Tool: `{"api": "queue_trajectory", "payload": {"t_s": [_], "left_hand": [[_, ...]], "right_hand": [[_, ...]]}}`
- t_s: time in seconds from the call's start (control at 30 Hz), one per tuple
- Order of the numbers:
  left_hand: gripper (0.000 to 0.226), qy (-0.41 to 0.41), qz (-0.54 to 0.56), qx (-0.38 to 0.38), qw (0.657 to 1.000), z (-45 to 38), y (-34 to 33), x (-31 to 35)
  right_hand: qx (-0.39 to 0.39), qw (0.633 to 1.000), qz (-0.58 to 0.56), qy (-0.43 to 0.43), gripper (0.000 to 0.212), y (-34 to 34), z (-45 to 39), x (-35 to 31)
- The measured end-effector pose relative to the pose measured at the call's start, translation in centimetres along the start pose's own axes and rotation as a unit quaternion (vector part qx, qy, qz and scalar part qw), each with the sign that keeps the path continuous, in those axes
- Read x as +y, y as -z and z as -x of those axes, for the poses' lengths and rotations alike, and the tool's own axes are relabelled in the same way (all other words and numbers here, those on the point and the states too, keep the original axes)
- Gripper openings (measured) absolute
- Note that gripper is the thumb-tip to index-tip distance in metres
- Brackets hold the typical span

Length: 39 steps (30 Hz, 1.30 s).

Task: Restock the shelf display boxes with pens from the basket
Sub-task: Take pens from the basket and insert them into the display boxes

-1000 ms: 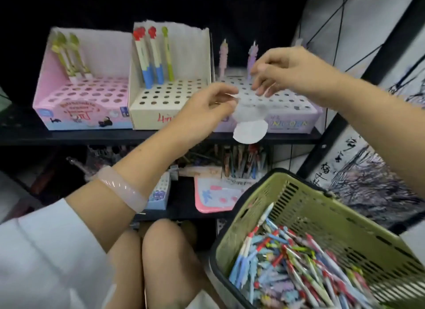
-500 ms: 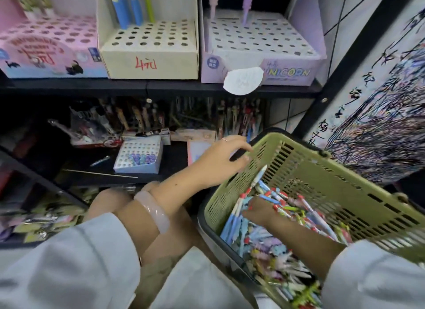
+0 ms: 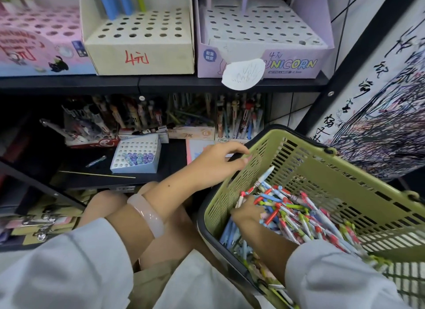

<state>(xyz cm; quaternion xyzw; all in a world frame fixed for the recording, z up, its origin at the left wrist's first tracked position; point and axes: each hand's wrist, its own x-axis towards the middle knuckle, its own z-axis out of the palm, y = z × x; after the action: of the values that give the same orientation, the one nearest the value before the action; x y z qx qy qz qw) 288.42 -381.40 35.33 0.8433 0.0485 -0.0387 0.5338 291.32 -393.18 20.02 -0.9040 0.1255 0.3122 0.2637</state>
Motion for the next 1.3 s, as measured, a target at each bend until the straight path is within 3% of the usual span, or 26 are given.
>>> {"api": "queue_trajectory", "payload": {"t_s": [0.27,0.43,0.6,0.67,0.73,0.8,0.87,0.93,1.07,1.17,1.3], "left_hand": [[0.011,-0.013,0.014,0.003,1.000,-0.1,0.0,0.1],[0.014,-0.007,-0.019,0.014,1.000,-0.3,0.0,0.3],[0.019,-0.071,-0.082,0.119,0.987,-0.2,-0.9,1.4],[0.020,-0.064,-0.069,0.113,0.989,-0.2,-1.8,2.0],[0.021,0.006,-0.056,0.065,0.996,-0.3,-3.0,2.6],[0.029,0.104,0.034,-0.010,0.994,-0.5,-4.1,3.1],[0.030,0.165,0.252,-0.061,0.952,-0.5,-4.9,3.9],[0.028,0.171,0.383,-0.032,0.907,-0.4,-5.2,4.4],[0.022,0.149,0.459,0.047,0.875,-0.3,-4.4,4.6],[0.018,0.126,0.401,0.055,0.906,-0.2,-3.5,4.3],[0.021,0.085,0.263,-0.017,0.961,0.6,-4.3,4.4]], "right_hand": [[0.047,0.996,-0.070,0.017,0.061,-0.2,-0.1,0.9],[-0.025,0.980,-0.193,0.048,0.065,2.6,0.0,1.9],[-0.075,0.971,-0.184,0.137,0.029,7.3,2.2,1.8],[-0.090,0.956,-0.218,0.178,0.017,9.6,3.9,1.0],[-0.072,0.930,-0.232,0.276,0.015,11.7,5.9,0.1],[-0.062,0.897,-0.220,0.379,0.019,13.1,7.8,-0.8],[-0.090,0.878,-0.220,0.415,0.022,13.8,9.0,-1.3],[-0.105,0.871,-0.224,0.425,0.020,14.1,9.6,-1.6],[-0.111,0.854,-0.259,0.437,0.020,14.3,9.7,-1.9],[-0.070,0.839,-0.342,0.417,0.015,14.7,9.6,-2.7],[-0.065,0.821,-0.451,0.343,0.014,14.9,9.0,-4.8]]}}
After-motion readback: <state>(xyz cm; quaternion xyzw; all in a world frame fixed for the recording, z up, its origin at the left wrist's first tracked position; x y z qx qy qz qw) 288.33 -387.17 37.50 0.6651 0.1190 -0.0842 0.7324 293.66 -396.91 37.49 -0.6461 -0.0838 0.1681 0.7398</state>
